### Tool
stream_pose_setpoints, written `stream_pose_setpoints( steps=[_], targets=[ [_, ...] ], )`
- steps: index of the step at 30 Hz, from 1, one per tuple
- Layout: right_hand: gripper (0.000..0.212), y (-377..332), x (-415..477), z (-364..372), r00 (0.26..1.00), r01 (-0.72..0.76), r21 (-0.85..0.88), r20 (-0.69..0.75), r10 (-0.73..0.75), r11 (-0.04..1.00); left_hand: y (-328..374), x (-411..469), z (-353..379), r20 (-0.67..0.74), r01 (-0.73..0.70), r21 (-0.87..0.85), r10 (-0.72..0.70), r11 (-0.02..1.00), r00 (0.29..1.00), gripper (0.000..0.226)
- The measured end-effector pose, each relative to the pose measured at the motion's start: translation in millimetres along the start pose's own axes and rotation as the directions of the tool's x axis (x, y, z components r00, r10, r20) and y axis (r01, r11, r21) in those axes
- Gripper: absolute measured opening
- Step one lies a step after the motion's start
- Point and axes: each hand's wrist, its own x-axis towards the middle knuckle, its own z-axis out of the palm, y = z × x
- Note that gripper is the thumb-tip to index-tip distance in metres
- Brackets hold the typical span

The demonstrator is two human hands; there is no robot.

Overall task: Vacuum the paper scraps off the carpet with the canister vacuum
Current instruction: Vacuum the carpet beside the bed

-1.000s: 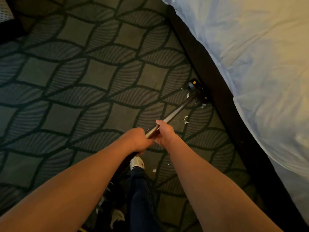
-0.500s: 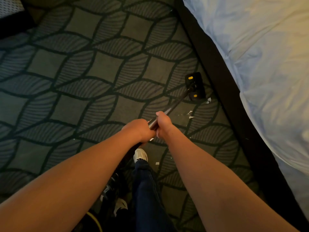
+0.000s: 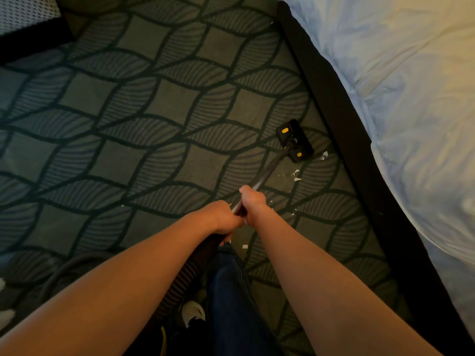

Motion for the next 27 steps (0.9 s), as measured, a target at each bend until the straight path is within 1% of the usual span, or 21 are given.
stream_pose_setpoints(
  steps=[4, 7, 9, 13, 16, 22, 27],
  targets=[
    [0.033, 23.2, -14.9, -9.0, 1.000, 0.019, -0.101, -0.016, -0.021, 0.995, -9.3, -13.8, 20.8, 0.053, 0.051, -0.081, -0.047, 0.995, 0.997, 0.036],
    [0.031, 43.8, -26.4, -12.7, 0.998, 0.046, -0.159, -0.032, -0.051, 0.986, -18.8, -20.9, 39.6, 0.081, 0.077, -0.097, -0.069, 0.992, 0.994, 0.033],
    [0.025, 62.2, -33.9, -15.6, 0.998, 0.041, -0.180, -0.041, -0.049, 0.983, -27.2, -26.7, 54.1, 0.098, 0.097, -0.097, -0.088, 0.991, 0.991, 0.031],
    [0.018, 98.9, -45.8, -26.5, 1.000, 0.010, -0.177, -0.017, -0.013, 0.984, -44.5, -38.8, 83.4, 0.151, 0.111, -0.074, -0.099, 0.991, 0.984, 0.028],
    [0.014, 121.7, -51.7, -32.1, 1.000, 0.012, -0.185, -0.013, -0.015, 0.983, -52.9, -49.4, 101.6, 0.165, 0.100, -0.053, -0.091, 0.994, 0.982, 0.028],
    [0.014, 158.1, -63.1, -31.0, 1.000, -0.013, -0.124, 0.017, 0.015, 0.992, -72.8, -64.0, 124.7, 0.173, 0.105, -0.019, -0.100, 0.994, 0.980, 0.024],
    [0.013, 187.1, -75.7, -27.3, 0.999, -0.005, -0.120, 0.037, 0.010, 0.993, -93.1, -76.2, 139.8, 0.188, 0.119, 0.008, -0.118, 0.993, 0.975, 0.023]
  ],
)
